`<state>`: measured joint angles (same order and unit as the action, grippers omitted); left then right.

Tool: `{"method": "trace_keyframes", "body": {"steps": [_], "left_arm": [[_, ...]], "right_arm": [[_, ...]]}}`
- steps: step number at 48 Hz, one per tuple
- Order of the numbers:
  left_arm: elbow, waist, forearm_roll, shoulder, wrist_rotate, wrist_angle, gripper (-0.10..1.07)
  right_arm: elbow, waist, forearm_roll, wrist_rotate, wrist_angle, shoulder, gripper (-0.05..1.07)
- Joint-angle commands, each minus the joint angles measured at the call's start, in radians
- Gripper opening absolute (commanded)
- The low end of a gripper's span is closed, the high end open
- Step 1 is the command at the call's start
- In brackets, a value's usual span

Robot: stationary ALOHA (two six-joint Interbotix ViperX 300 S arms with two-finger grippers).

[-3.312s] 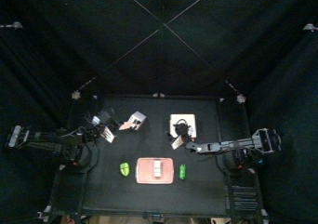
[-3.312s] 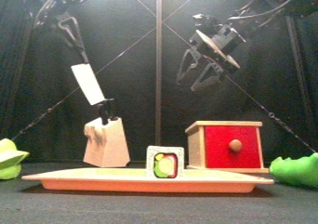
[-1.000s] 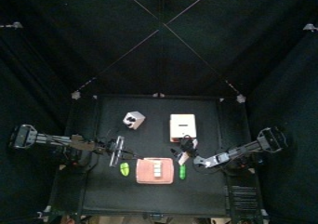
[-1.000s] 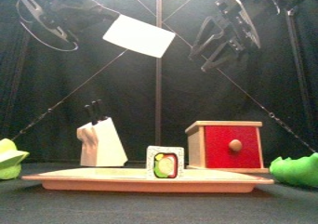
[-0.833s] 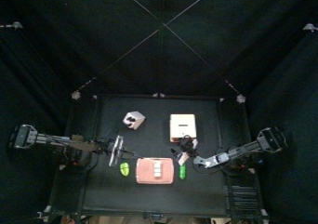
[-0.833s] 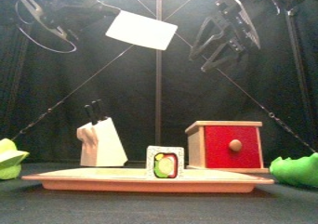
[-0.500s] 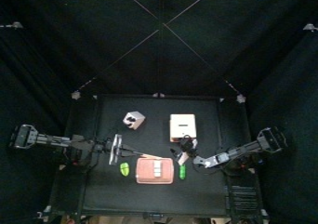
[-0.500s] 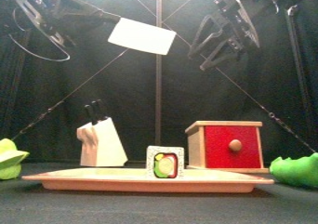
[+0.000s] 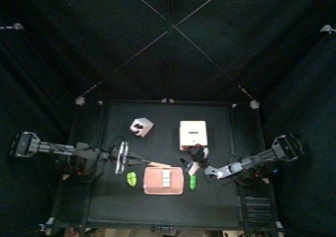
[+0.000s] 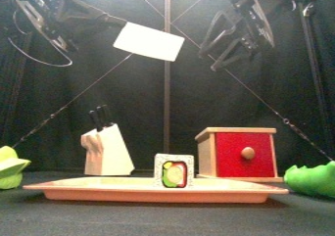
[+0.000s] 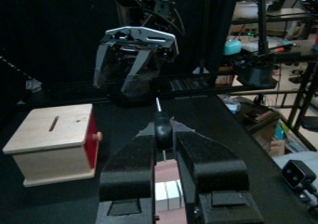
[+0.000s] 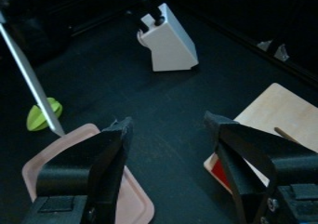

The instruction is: Grab cleaver with both hands

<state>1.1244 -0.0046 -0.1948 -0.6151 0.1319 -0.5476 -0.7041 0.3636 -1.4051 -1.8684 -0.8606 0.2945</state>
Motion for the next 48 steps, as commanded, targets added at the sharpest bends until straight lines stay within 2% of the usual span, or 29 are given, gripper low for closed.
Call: {"method": "trace_keyframes", "body": {"steps": [1,15,22,35,48], "left_arm": [[-0.012,-0.002,0.003,0.002,0.0,-0.009,0.45],[-0.014,-0.002,0.003,0.002,-0.002,-0.009,0.45],[-0.015,-0.002,0.003,0.002,-0.002,-0.018,0.45],[-0.015,-0.002,0.003,0.002,-0.002,-0.018,0.45],[-0.012,-0.005,0.0,0.002,-0.003,-0.02,0.45]], "right_arm": [[0.034,0.028,-0.012,-0.003,-0.023,0.028,0.94],[0.048,0.077,-0.089,-0.008,-0.048,0.02,0.94],[0.057,0.075,-0.101,-0.011,-0.034,0.005,0.94],[0.075,0.063,-0.126,-0.009,0.084,-0.017,0.94],[0.075,0.003,-0.186,-0.008,0.221,-0.025,0.94]]}}
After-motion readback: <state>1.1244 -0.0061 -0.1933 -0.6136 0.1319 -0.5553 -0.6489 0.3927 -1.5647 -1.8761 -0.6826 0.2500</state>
